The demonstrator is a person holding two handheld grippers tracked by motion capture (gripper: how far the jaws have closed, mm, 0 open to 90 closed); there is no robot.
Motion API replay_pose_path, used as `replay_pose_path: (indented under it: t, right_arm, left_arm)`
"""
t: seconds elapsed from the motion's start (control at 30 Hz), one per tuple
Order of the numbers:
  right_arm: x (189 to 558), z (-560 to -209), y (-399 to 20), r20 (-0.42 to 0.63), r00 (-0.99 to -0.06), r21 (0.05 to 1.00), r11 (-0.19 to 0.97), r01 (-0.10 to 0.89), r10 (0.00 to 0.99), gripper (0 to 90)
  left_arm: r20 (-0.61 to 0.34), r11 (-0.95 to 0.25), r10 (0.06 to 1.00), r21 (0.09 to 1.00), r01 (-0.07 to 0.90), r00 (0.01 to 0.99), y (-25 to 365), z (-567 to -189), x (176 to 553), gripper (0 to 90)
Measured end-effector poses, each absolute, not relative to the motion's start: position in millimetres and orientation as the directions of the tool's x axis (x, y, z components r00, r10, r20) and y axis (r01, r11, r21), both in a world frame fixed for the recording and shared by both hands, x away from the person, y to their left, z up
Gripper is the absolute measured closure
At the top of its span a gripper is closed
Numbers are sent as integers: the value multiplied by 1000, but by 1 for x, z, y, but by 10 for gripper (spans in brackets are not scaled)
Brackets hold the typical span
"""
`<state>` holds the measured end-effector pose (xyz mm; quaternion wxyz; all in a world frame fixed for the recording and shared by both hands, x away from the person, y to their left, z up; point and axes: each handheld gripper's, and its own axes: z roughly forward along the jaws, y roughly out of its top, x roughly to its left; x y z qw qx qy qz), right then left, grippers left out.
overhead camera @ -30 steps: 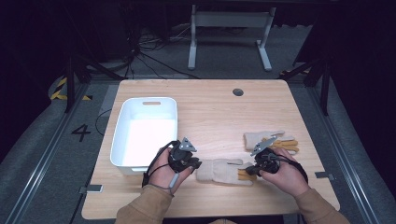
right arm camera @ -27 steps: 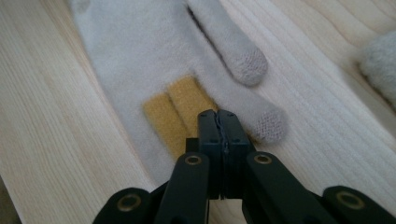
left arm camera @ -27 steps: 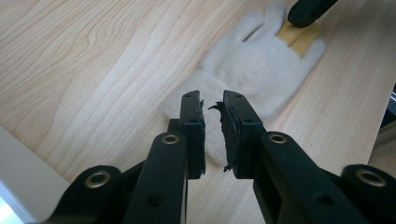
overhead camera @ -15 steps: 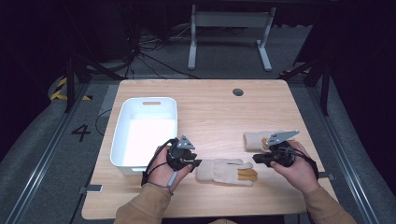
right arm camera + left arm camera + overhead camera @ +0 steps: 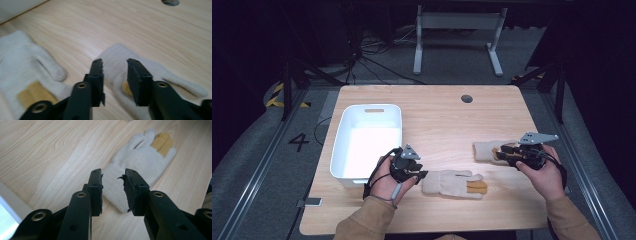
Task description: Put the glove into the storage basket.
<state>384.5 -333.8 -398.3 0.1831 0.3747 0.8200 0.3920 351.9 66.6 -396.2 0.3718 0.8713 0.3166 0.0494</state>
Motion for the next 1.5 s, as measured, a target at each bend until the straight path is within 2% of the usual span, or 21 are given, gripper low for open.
replay_pose_path:
  t: [0.13,0.2,0.33,0.77,0.83,0.93,1.13,1.2,1.5]
  right_arm:
    - [393,-405,-342,-27,-629,783,408,470,777,542]
    - [401,-412,-350,-12,-604,792,376,481,797,467]
    - [408,-420,-357,-17,-593,779,383,498,805,428]
    - [423,-442,-349,-36,-633,720,459,520,773,387]
    - [424,-445,-347,-38,-642,712,472,520,766,404]
    - [426,-449,-346,-19,-651,688,482,542,759,524]
    - [426,-451,-347,6,-645,690,464,556,764,595]
    - [425,-450,-348,4,-645,695,461,551,764,652]
    - [420,-437,-345,-14,-641,713,457,531,767,695]
  left_arm:
    - [-162,-517,585,680,520,795,66,-398,353,667]
    - [-163,-517,583,681,518,796,65,-398,353,662]
    - [-162,-521,581,678,518,797,66,-399,351,656]
    - [-161,-527,585,670,523,795,69,-401,347,644]
    - [-160,-530,583,669,522,796,69,-402,347,643]
    - [-161,-531,583,666,523,796,69,-402,347,642]
    - [-162,-529,583,668,523,796,69,-402,347,651]
    - [-161,-529,581,670,521,798,68,-402,346,654]
    - [-161,-528,582,671,521,797,69,-401,347,657]
